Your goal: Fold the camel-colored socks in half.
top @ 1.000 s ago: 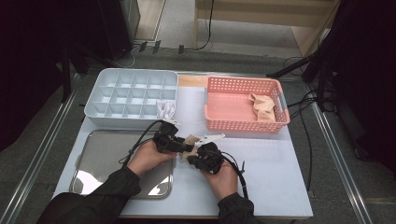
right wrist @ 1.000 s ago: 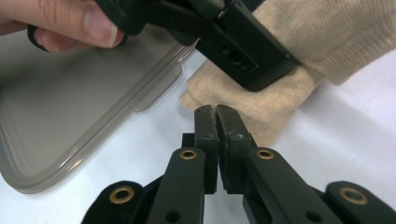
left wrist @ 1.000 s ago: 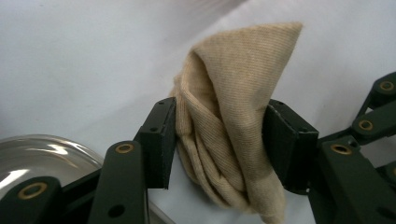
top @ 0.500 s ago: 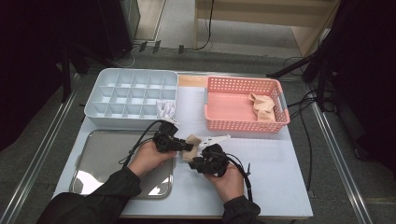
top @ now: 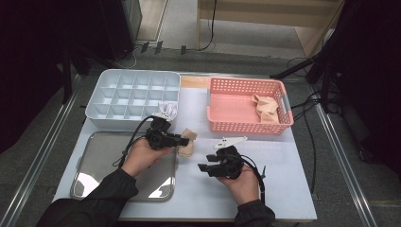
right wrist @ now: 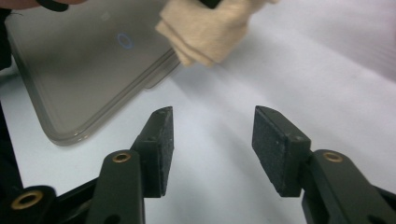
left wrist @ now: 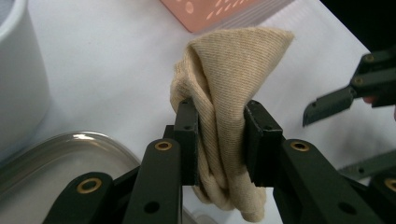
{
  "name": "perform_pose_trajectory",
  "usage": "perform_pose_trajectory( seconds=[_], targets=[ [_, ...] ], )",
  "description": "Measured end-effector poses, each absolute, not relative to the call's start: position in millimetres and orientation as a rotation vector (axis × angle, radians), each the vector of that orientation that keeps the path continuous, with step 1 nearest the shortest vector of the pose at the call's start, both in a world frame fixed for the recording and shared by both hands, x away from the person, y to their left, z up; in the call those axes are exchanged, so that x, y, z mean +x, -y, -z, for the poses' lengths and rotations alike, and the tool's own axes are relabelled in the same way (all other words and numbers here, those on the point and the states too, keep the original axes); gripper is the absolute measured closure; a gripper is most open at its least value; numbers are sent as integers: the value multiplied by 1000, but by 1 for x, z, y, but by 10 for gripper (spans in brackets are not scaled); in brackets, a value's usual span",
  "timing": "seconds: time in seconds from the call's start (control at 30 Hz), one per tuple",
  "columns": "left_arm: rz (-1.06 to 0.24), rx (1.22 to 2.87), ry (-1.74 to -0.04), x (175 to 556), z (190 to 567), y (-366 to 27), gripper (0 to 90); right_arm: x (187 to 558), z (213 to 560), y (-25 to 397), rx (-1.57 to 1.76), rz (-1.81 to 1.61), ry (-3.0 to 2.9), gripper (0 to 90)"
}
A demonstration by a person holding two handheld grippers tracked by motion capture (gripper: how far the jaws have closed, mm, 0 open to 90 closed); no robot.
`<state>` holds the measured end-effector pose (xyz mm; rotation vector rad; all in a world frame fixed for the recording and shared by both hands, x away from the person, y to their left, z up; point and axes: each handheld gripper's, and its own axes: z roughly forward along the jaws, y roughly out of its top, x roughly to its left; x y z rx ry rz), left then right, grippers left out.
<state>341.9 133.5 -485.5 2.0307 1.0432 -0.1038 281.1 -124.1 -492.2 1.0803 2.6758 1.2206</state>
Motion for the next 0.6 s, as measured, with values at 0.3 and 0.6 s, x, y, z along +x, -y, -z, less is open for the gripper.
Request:
perform_pose_trajectory(
  seconds=[0.3, 0.6],
  targets=[
    [38, 2002, -1073, 338, 475, -154, 712, 292, 487, 133, 1081, -1257, -2630, 472],
    [2, 1951, -1136, 334, 467, -180, 709, 299, 484, 137, 1071, -1255, -2632, 470]
  ],
)
